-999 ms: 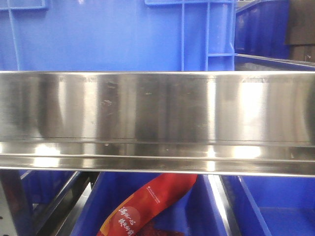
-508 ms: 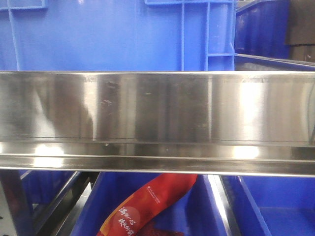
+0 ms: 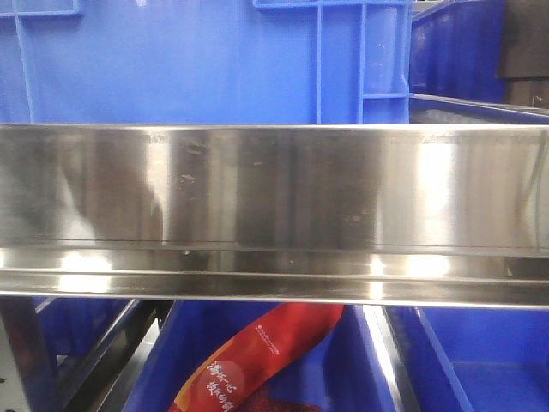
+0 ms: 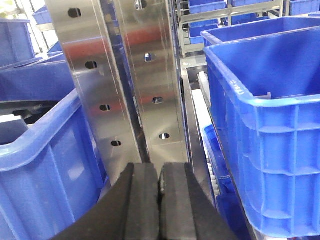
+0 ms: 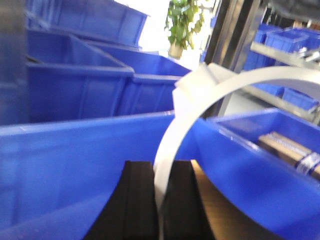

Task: Grab PVC pipe and place in blue bin
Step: 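Open both grippers to release the white clamp inside the bin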

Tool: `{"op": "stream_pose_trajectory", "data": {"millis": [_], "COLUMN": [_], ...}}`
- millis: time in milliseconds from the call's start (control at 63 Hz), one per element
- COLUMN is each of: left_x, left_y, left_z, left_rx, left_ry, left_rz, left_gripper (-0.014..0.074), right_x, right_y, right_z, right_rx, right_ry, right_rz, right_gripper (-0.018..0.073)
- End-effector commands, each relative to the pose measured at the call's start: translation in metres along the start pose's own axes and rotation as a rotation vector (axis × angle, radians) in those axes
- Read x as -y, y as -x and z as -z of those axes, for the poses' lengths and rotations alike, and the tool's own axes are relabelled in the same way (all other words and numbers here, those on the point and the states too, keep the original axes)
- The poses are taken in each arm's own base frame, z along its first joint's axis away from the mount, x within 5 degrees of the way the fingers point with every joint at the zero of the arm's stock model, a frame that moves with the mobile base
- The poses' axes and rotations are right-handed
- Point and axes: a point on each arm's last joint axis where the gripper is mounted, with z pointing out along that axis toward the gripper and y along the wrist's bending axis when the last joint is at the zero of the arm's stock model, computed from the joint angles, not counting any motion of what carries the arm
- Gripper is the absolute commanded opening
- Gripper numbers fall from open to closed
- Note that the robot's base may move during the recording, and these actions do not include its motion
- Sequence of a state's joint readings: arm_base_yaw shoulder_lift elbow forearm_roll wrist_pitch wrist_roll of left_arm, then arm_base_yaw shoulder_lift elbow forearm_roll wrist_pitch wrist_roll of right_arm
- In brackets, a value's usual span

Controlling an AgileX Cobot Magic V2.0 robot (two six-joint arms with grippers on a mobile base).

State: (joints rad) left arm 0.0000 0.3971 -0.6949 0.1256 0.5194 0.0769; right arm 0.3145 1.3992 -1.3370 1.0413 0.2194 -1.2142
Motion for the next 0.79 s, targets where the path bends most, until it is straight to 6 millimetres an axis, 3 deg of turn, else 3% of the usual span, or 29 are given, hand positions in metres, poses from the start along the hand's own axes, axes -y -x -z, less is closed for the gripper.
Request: {"op": "stream_pose_trajectory", "data": {"millis": [0,159,254,381,460,603,682,777], "left_x": [0.000,0.000,-0.001,-0.001,-0.001,-0.001,-0.001,-0.001], "left_y": [0.001,0.001,0.001,0.000,-0.001,-0.001,-0.001,-0.001], "left_z": [0.001,0.001,0.001,0.001,0.000,0.000,0.000,0.000], "left_rx": [0.016,0.016,0.016,0.014,0.009,0.009,0.009,0.009], "left_ry": [0.002,0.005,0.009,0.010,0.010,0.010,0.010,0.010], "left_rz": [0.006,0.002,-0.006,-0.008,-0.010,-0.010,-0.010,-0.010], "left_gripper": [-0.0111,-0.0111,-0.0111,-0.0111,-0.0111,-0.0111,-0.0111,-0.0111], "right_x": [0.003,0.004,0.005,0.007,0.008,0.008,0.007,0.006], "right_y": [-0.004,-0.014,-0.013,-0.011,-0.010,-0.009,-0.003,0.007], "right_z": [-0.010,-0.024,-0.028,-0.029,-0.029,-0.027,-0.022,-0.011], "right_rx": [-0.009,-0.040,-0.038,-0.026,-0.022,-0.017,-0.003,0.025], "right_ry": [-0.020,-0.010,-0.013,-0.026,-0.039,-0.040,-0.036,-0.030], "right_rz": [0.010,0.006,0.007,0.008,0.008,0.009,0.012,0.018], "right_gripper": [-0.0162,-0.0132,-0.0008,0.0229,0.0278,0.0226,0.0113,-0.0090]}}
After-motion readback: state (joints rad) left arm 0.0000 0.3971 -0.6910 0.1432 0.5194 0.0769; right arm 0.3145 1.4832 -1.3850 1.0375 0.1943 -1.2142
